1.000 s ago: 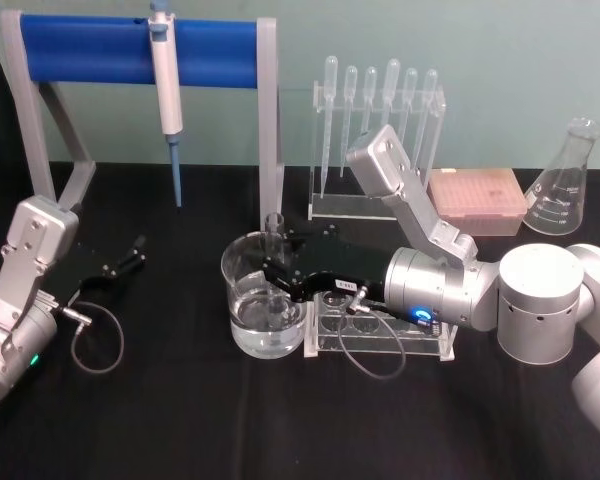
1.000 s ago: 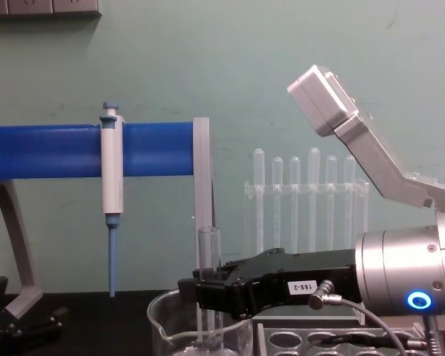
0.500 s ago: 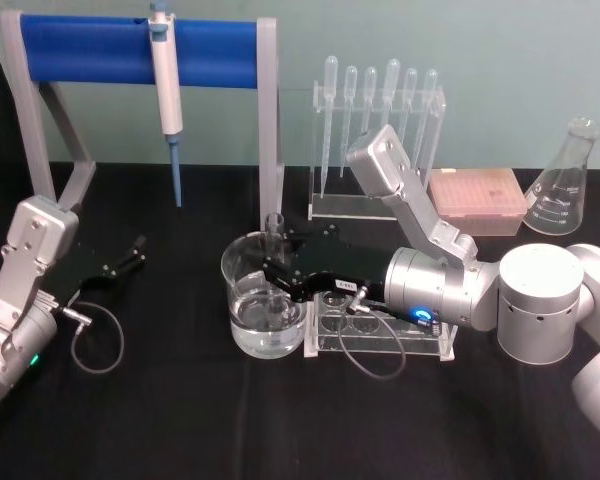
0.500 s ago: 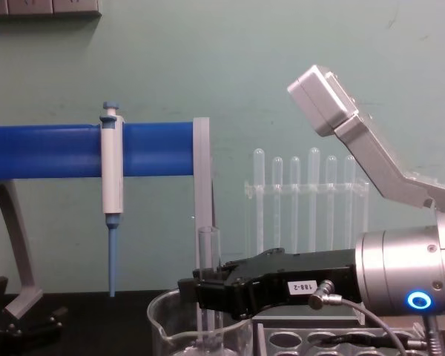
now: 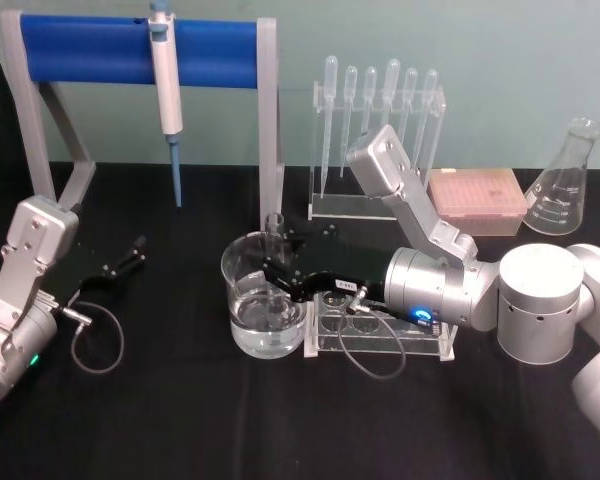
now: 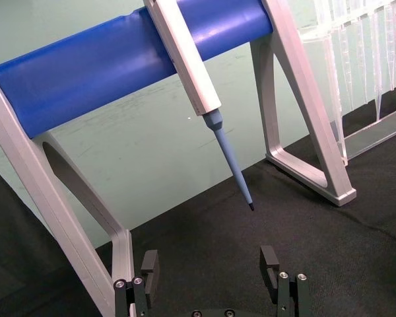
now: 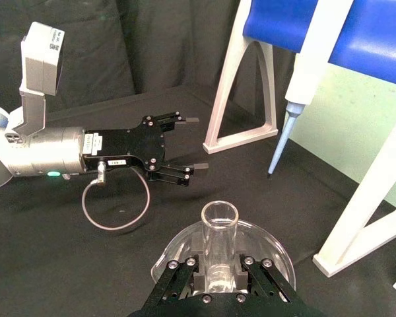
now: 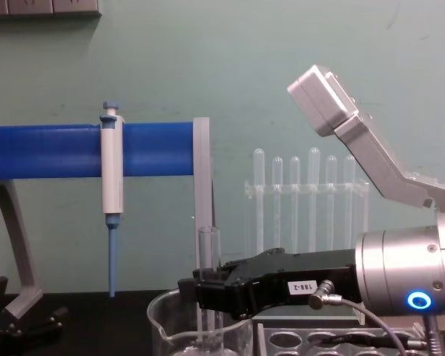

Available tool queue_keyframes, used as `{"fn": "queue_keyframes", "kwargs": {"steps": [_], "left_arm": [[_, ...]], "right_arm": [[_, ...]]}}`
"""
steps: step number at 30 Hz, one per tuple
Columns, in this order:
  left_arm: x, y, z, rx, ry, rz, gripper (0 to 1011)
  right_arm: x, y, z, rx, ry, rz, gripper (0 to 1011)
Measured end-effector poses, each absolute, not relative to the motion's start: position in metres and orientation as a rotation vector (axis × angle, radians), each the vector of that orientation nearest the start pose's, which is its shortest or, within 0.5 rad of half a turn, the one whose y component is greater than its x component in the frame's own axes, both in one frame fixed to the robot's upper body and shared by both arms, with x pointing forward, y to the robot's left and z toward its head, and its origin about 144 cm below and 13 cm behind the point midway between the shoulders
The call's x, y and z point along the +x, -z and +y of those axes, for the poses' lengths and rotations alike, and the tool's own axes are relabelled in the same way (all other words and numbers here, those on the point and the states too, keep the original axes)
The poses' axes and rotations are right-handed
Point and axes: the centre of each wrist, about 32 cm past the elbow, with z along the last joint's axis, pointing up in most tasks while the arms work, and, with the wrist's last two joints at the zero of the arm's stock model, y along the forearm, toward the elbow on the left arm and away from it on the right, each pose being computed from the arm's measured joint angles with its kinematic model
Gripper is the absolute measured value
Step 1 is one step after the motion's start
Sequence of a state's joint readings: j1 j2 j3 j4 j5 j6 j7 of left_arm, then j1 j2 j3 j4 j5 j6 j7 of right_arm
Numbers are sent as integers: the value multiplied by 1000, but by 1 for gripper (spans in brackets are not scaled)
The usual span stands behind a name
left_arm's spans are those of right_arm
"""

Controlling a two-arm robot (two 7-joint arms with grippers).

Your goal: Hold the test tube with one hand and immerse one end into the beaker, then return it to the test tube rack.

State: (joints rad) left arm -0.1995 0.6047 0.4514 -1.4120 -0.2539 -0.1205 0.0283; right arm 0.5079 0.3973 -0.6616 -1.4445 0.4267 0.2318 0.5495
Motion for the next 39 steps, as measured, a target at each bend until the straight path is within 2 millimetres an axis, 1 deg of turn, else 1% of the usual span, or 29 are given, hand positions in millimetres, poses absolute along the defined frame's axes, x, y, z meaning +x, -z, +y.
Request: {"fn": "queue_keyframes", "kwargs": {"steps": [39], "left_arm": [[489, -1140, 310, 304, -1248, -285, 1000]], "right_arm": [[545, -1223, -175, -238, 505, -11, 227]]}}
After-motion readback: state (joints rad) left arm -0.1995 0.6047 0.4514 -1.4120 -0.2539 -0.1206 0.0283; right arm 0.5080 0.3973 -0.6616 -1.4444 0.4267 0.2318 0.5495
